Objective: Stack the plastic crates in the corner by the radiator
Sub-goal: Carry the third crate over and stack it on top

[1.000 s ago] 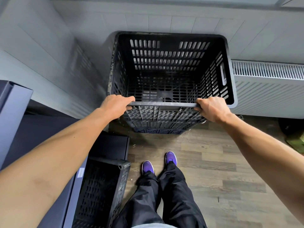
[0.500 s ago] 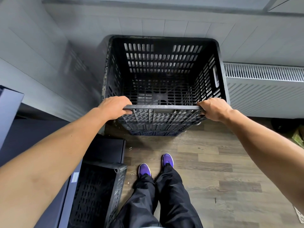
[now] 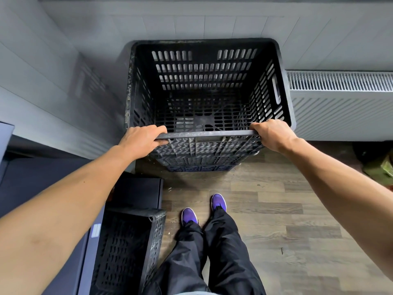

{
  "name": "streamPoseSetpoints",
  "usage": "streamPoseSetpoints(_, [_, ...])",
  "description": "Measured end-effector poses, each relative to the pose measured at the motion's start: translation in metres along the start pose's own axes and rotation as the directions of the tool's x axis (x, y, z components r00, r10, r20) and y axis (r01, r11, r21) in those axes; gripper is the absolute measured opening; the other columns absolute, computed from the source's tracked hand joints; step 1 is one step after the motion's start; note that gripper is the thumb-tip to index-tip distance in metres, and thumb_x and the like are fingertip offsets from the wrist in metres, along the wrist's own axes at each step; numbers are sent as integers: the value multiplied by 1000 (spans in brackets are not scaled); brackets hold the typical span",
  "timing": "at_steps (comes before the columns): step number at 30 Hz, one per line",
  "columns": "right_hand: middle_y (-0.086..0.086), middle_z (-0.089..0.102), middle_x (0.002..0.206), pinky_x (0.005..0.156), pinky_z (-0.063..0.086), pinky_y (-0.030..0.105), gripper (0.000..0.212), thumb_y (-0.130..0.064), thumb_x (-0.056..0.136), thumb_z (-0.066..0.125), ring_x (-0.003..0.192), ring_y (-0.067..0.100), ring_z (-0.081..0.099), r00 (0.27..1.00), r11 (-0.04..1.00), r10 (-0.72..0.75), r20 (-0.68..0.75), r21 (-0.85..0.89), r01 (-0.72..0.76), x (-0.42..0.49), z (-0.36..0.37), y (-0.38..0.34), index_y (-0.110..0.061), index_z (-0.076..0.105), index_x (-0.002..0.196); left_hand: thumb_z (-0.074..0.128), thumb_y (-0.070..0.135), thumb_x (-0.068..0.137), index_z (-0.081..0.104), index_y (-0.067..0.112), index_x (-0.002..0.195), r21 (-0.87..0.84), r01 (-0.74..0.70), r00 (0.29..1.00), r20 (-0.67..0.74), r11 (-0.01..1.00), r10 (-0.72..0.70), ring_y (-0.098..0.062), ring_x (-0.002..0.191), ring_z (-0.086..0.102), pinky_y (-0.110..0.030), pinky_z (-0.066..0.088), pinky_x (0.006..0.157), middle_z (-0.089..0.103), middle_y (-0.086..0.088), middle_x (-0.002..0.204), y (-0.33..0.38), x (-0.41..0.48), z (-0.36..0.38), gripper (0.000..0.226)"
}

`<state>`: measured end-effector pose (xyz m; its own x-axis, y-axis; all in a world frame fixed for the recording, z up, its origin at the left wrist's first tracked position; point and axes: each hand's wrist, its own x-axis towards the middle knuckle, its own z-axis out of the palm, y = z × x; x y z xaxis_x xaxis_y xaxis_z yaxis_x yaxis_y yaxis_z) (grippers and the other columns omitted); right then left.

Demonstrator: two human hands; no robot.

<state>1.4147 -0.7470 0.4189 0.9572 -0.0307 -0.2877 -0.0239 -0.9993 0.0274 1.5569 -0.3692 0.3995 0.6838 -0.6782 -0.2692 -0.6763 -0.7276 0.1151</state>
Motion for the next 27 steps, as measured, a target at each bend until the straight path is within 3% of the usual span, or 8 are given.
streamPoseSetpoints(4, [-2, 60, 76, 56, 47, 33, 26, -14, 88, 62, 66, 22, 56, 997, 999, 26, 74, 28, -28, 0, -7, -3, -23, 56, 113, 37, 63, 91, 46, 39, 115, 8, 18, 998, 56, 1000, -19, -21, 83, 61, -44, 44, 82, 58, 9, 99, -1, 2, -4, 35])
streamPoseSetpoints(7, [-1, 65, 88, 62, 53, 34, 42, -49, 86, 65, 73, 20, 58, 987, 998, -7, 160, 56, -3, -1, -11, 0, -26, 54, 120, 20, 76, 85, 52, 36, 124, 26, 42, 999, 9, 999, -43, -18, 104, 60, -55, 5, 114, 63, 9, 102, -1, 0, -3, 64])
streamPoseSetpoints(11, [6, 69, 111, 68, 53, 34, 89, -90, 75, 30, 92, 22, 66, 971, 992, -5, 237, 126, -25, -5, -19, 12, -30, 50, 136, 6, 80, 87, 56, 40, 126, -52, 81, 994, -75, 995, -85, -18, 141, 27, -55, -9, 114, 50, 6, 140, 2, -4, -7, 75])
streamPoseSetpoints(13, [2, 71, 95, 68, 53, 36, 90, -94, 73, 13, 84, 20, 66, 983, 983, 3, 181, 179, -36, -6, -23, 16, -31, 62, 115, 12, 75, 91, 54, 41, 128, -97, 153, 982, -100, 984, -162, -20, 147, 9, -56, -7, 115, 31, 0, 155, 1, 0, -8, 65])
streamPoseSetpoints(16, [3, 66, 83, 67, 48, 37, 70, -77, 90, 15, 87, 24, 61, 997, 984, 68, 47, 161, -75, 1, -27, 24, -26, 63, 87, 35, 58, 97, 45, 30, 137, -193, 311, 931, -136, 931, -339, -24, 148, -1, -62, 6, 114, 12, -6, 161, -4, 11, -11, 49])
streamPoseSetpoints(19, [8, 64, 113, 81, 50, 42, 33, -44, 97, 48, 107, 29, 49, 991, 992, 112, -72, 60, -108, 8, -29, 35, -25, 67, 116, 58, 35, 94, 27, 20, 146, -231, 449, 865, -132, 863, -485, -35, 147, 1, -62, 31, 106, -1, -13, 160, -6, 18, -15, 62])
streamPoseSetpoints(23, [14, 53, 121, 86, 50, 49, 33, -20, 87, 63, 113, 33, 42, 966, 979, 201, -164, -11, -206, 14, -31, 43, -18, 65, 120, 65, 19, 91, 3, 14, 154, -185, 591, 787, -83, 785, -611, -43, 122, 44, -50, 48, 92, 25, -25, 146, -9, 24, -19, 88])
streamPoseSetpoints(27, [16, 34, 136, 76, 55, 52, 45, 7, 78, 58, 117, 41, 34, 939, 947, 319, -126, 66, -313, 18, -27, 40, -10, 57, 119, 69, 11, 86, -3, 8, 154, -119, 645, 750, -95, 755, -655, -39, 104, 56, -44, 49, 73, 36, -23, 137, -12, 28, -21, 99])
